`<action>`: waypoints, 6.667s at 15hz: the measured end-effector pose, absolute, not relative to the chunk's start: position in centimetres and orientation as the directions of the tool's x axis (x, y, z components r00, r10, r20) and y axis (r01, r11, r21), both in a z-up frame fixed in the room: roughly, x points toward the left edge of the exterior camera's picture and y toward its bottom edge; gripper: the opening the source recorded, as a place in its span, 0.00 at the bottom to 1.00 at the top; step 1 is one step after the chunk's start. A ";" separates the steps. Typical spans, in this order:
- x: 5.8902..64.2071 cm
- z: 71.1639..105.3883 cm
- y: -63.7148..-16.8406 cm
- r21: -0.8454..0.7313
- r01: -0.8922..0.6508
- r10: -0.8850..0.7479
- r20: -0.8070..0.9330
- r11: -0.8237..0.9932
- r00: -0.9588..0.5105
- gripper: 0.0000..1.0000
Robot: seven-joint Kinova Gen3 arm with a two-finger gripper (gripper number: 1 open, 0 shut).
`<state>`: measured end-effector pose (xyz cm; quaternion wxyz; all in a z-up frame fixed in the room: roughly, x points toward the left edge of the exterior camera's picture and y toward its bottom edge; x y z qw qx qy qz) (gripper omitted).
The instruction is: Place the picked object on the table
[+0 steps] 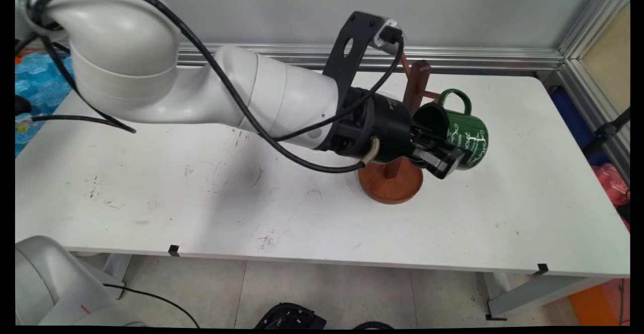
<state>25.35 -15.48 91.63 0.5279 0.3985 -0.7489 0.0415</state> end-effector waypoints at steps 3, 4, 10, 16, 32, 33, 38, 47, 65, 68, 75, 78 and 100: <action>25.8 92.3 -14.7 0.367 -0.622 -0.560 0.817 0.691 -0.141 0.00; 26.0 92.6 -14.4 0.369 -0.614 -0.562 0.814 0.698 -0.149 0.00; 27.0 93.7 -12.6 0.332 -0.568 -0.526 0.823 0.753 -0.216 0.00; 31.6 90.9 -15.0 0.167 -0.741 -0.519 0.810 0.650 -0.272 0.00; 43.5 85.9 -18.6 0.115 -0.878 -0.761 0.559 0.464 -0.329 0.00; 43.6 86.6 -18.5 0.133 -0.867 -0.762 0.554 0.480 -0.336 0.00; 42.4 90.5 -18.3 0.183 -0.799 -0.725 0.569 0.573 -0.389 0.00; 40.7 94.9 -18.0 0.158 -0.736 -0.674 0.557 0.659 -0.484 0.00; 37.0 90.5 -19.0 -0.073 -0.772 -0.720 0.313 0.631 -0.619 0.00; 36.7 88.5 -19.5 -0.089 -0.761 -0.721 0.266 0.643 -0.640 0.00; 36.7 85.2 -20.4 -0.098 -0.721 -0.697 0.193 0.686 -0.690 0.00; 36.6 84.3 -20.6 -0.094 -0.685 -0.665 0.177 0.722 -0.725 0.00; 36.3 81.9 -21.8 -0.077 -0.514 -0.501 0.137 0.855 -0.854 1.00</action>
